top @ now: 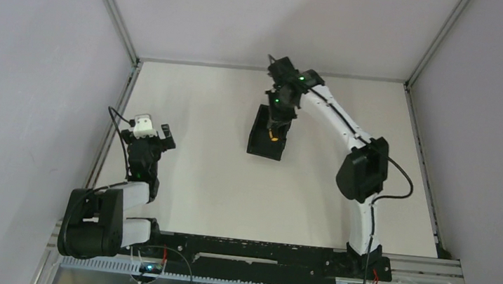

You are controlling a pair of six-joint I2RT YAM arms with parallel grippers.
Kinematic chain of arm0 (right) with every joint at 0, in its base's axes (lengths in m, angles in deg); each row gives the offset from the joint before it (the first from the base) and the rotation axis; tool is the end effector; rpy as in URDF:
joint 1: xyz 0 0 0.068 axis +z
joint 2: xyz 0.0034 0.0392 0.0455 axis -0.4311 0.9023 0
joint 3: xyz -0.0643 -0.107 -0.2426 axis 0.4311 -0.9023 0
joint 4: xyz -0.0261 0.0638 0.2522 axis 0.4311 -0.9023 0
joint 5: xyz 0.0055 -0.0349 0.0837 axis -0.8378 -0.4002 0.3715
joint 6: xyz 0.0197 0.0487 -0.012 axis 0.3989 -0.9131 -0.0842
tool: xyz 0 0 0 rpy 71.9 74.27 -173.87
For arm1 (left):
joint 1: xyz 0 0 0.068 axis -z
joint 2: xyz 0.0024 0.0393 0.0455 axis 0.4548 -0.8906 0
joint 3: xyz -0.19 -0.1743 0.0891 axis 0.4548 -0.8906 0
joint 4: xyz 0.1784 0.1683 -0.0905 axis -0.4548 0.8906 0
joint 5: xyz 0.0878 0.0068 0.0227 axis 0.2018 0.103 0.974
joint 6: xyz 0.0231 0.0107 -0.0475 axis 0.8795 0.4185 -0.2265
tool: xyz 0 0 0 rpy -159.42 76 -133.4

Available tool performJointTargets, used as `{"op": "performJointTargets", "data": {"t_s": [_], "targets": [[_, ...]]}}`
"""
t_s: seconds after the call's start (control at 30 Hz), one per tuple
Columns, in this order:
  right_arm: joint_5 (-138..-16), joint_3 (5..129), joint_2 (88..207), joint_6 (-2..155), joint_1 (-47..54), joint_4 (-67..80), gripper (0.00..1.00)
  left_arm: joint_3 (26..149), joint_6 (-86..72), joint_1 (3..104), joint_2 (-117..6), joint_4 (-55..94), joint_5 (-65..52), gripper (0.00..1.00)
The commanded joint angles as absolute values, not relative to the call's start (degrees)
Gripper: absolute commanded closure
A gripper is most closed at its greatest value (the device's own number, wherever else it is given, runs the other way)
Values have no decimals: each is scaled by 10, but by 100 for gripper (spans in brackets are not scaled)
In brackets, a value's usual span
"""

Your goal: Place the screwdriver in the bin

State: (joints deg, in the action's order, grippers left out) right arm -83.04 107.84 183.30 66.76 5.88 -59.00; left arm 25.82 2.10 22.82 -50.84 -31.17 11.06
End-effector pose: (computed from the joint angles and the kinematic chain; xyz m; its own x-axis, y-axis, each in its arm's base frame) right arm 0.3639 0.2236 0.3089 -0.8992 -0.2198 -0.3784 -0.2904 0.9466 0.1401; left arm 0.2145 0.0217 0.1677 -0.1100 -0.0520 -0.9926 -0.2412 0.9702 -0.0241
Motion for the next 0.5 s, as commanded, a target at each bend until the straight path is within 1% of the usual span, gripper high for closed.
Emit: {"op": "performJointTargets", "data": {"t_s": [0.0, 0.1, 0.4, 0.43, 0.47], "targets": [[-839, 1154, 1879, 688, 80, -585, 100, 283, 30, 233, -508, -337, 116, 0], [-837, 1164, 1906, 691, 84, -572, 100, 283, 30, 233, -508, -337, 116, 0], [-870, 1133, 1978, 716, 97, -543, 100, 283, 30, 233, -508, -337, 116, 0], [-873, 1128, 1981, 717, 98, -539, 97, 283, 30, 233, -508, -337, 116, 0], [-879, 1126, 1984, 715, 99, -539, 90, 284, 30, 233, -508, -337, 116, 0]]}}
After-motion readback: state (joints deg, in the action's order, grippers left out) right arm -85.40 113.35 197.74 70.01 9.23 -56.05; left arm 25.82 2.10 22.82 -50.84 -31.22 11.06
